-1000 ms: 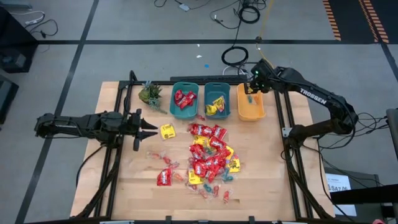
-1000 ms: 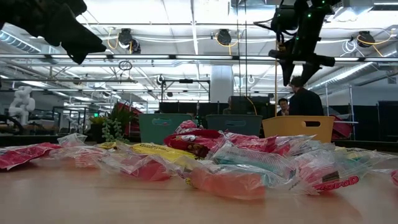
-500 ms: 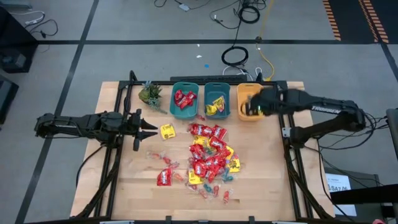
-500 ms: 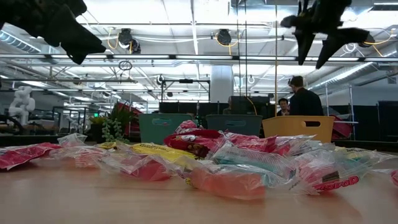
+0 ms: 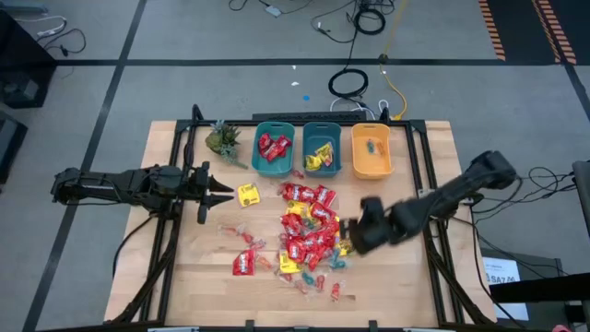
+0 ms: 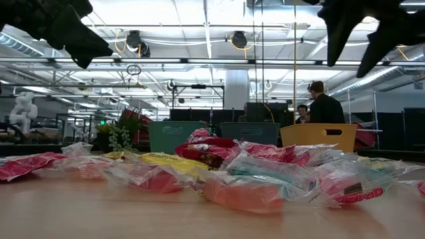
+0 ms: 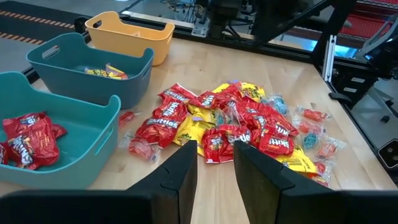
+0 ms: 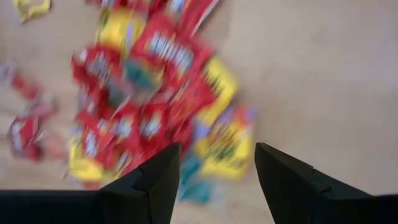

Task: Sort candy
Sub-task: Put the red gummy candy into the yellow bin

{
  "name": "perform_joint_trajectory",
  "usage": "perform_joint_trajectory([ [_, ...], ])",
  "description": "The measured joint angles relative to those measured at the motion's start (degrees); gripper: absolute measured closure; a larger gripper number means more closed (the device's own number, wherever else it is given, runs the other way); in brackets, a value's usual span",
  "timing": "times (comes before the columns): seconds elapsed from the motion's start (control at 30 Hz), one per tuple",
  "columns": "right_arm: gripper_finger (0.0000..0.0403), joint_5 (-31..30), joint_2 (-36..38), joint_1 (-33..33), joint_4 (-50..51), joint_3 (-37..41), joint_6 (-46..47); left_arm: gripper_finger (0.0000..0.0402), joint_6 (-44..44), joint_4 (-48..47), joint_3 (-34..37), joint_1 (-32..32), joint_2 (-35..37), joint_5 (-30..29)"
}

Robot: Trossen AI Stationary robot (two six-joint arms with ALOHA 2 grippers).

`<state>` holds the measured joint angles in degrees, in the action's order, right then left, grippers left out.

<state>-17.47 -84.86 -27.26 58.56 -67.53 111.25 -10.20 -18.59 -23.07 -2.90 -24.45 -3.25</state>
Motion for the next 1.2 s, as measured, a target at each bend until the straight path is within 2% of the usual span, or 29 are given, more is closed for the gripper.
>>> perform_joint_trajectory([
  [0.13, 0.0206, 0.61, -7.29, -6.21, -7.26, -0.98, 8.64, 0.0288, 0.00, -0.01, 0.00, 0.00, -0.01, 0.01],
  [0.3, 0.0206, 4.06, -17.52, -11.35, -7.92, -7.92, 17.25, 0.0288, -0.02, -0.15, 0.00, 0.00, -0.02, 0.02],
  [0.43, 0.0206, 4.65, -24.68, -12.97, -7.30, -15.86, 18.63, 0.0288, -0.03, -0.93, -0.02, 0.00, -0.02, 0.02],
  [0.63, 0.0206, 8.64, -33.21, -13.01, -3.88, -24.70, 18.66, 0.0288, -0.04, -1.86, -0.02, 0.00, 0.00, 0.02],
  [1.0, 0.0215, 11.81, -39.14, -12.55, -3.32, -25.86, 19.07, 0.0288, -0.07, -1.77, -0.02, 0.00, -0.02, 0.02],
  [1.1, 0.0242, 11.86, -39.96, -12.51, -4.11, -25.86, 19.04, 0.0288, -0.07, -1.69, -0.02, 0.00, -0.02, 0.02],
  [1.2, 0.0285, 11.90, -40.22, -12.51, -4.74, -25.92, 18.72, 0.0288, -0.07, -1.68, -0.02, 0.00, -0.02, 0.02],
])
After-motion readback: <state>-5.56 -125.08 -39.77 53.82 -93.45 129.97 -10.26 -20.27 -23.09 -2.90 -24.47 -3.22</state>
